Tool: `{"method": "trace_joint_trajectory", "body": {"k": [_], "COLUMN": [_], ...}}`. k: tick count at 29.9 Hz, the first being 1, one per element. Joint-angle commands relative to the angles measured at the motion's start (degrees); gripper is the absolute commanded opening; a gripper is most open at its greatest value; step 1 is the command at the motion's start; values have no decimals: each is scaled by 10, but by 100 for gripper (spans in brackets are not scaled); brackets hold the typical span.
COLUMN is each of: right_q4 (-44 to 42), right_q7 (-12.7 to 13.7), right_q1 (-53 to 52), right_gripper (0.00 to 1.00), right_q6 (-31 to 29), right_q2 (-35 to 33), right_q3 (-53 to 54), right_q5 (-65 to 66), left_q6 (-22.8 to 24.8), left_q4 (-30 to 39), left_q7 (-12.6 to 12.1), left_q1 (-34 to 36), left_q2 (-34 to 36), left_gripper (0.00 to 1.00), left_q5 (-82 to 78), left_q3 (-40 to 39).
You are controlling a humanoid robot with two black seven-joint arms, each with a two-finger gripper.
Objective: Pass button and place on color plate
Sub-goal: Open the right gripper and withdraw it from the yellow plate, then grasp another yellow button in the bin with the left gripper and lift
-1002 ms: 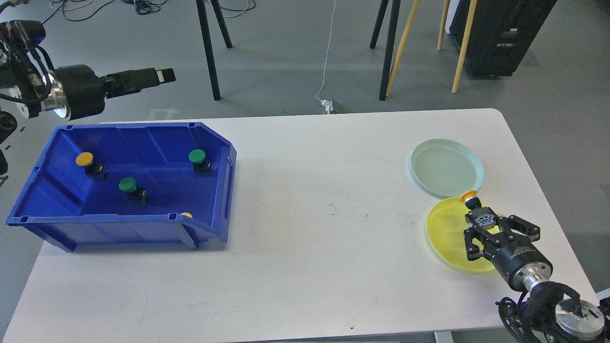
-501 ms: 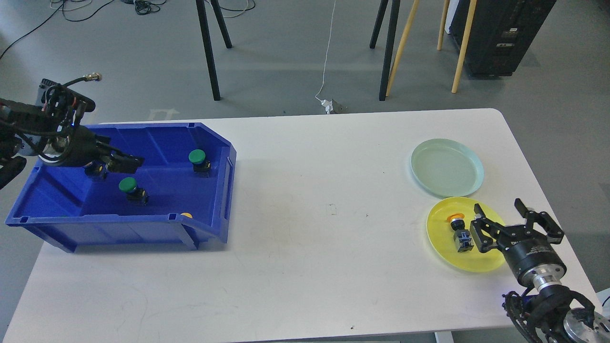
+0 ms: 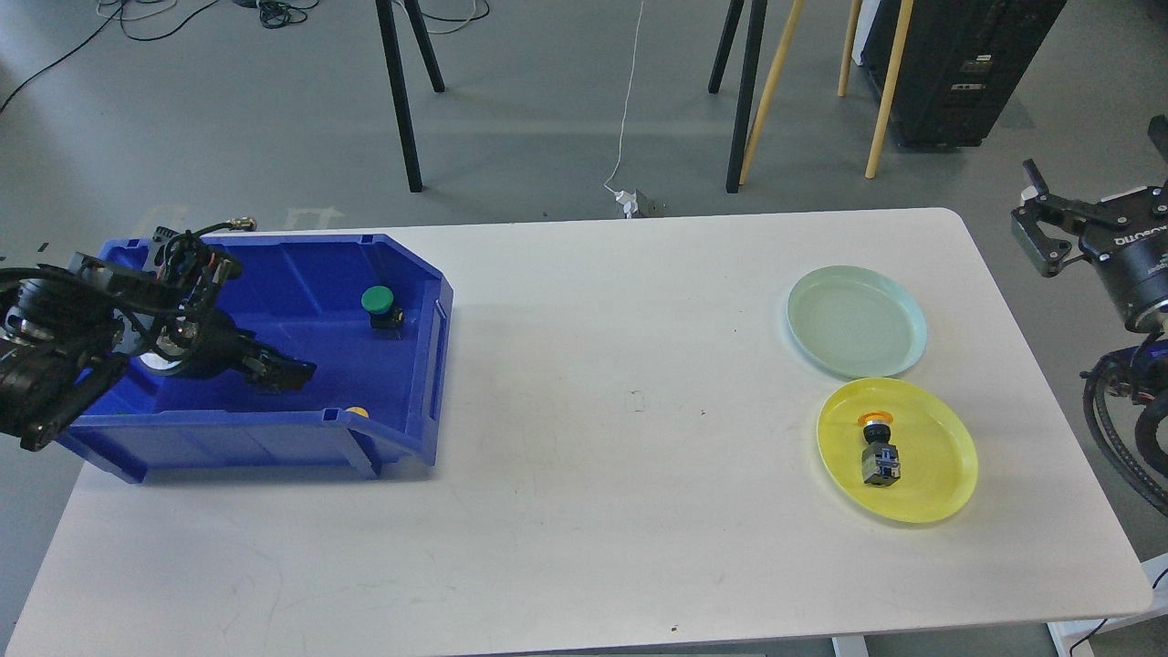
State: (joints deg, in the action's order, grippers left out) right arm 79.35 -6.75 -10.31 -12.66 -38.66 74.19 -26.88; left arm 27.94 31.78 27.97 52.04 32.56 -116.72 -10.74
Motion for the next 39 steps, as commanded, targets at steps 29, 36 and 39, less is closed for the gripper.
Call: {"method": "trace_joint_trajectory", "body": {"k": [29,36,39], "right_q4": [7,6,7], "right_q7": [-1,-1,-1], "right_q1": [44,48,47], "right_gripper": [100,100,100], "right_q6": [-13,-18,-19], "right_q2": [3,3,3], "right_q3": [0,0,0], "right_q5": [-1,-1,-1], "left_q6": [1,1,1], "left_q4": [-13,-37,-48], "left_q7": [0,0,0], "left_q1": [33,31,31], "left_q2": [26,21,15], "left_gripper": [95,95,95], "left_q5": [17,18,20], "left_q3": [11,28,34]}}
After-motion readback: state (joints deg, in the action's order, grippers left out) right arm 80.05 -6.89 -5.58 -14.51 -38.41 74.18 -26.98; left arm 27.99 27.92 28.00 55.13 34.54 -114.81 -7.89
